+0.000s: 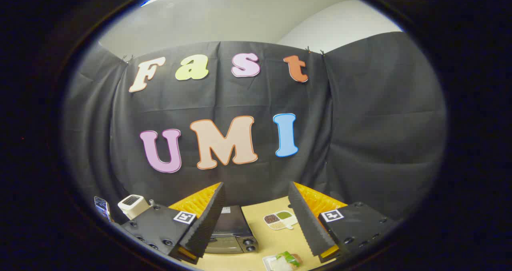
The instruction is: Open the toaster oven, put the food inside, and close the toaster oven door.
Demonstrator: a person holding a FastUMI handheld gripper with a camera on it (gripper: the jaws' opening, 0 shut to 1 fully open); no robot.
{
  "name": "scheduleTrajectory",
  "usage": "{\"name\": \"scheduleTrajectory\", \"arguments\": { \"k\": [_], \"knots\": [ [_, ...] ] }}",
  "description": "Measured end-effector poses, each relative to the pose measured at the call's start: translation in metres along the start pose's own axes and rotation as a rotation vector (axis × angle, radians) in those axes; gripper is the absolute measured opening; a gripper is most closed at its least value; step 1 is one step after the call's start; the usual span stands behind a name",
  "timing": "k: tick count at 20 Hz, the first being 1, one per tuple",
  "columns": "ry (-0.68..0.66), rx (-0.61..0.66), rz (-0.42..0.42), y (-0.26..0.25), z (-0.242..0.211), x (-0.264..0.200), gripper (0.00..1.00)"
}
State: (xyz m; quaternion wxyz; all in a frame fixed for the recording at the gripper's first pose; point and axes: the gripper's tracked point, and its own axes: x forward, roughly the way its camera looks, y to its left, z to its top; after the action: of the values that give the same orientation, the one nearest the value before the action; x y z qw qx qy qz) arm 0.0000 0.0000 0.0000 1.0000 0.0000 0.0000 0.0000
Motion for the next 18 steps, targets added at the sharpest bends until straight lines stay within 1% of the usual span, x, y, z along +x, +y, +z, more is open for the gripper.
{"name": "scheduleTrajectory", "arguments": {
  "k": [7, 18],
  "knots": [
    [0.034, -0.011, 0.025, 0.011, -0.013, 0.012, 0.98],
    [0.059, -0.006, 0.041, 0.013, -0.027, 0.014, 0.98]
  ]
}}
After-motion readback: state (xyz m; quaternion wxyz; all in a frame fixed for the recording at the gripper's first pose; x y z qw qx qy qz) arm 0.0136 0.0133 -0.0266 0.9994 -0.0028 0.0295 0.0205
